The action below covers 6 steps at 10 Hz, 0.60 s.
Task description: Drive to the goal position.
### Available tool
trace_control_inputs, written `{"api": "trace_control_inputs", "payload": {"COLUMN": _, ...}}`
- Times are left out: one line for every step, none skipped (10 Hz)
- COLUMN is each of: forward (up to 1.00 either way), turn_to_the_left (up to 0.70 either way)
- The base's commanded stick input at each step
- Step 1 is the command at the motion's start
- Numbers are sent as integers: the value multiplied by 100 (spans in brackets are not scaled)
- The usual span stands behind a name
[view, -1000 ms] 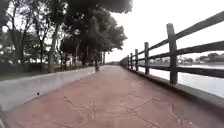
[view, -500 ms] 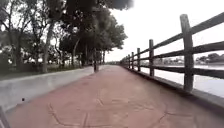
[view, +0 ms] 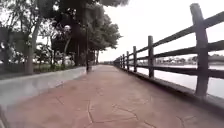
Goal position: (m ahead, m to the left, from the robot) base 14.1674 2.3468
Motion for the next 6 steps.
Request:
{"api": "trace_control_inputs", "payload": {"forward": 100, "turn_to_the_left": 0}}
{"api": "trace_control_inputs", "payload": {"forward": 100, "turn_to_the_left": 0}}
{"api": "trace_control_inputs", "payload": {"forward": 100, "turn_to_the_left": 0}}
{"api": "trace_control_inputs", "payload": {"forward": 100, "turn_to_the_left": 0}}
{"api": "trace_control_inputs", "payload": {"forward": 100, "turn_to_the_left": 0}}
{"api": "trace_control_inputs", "payload": {"forward": 100, "turn_to_the_left": 0}}
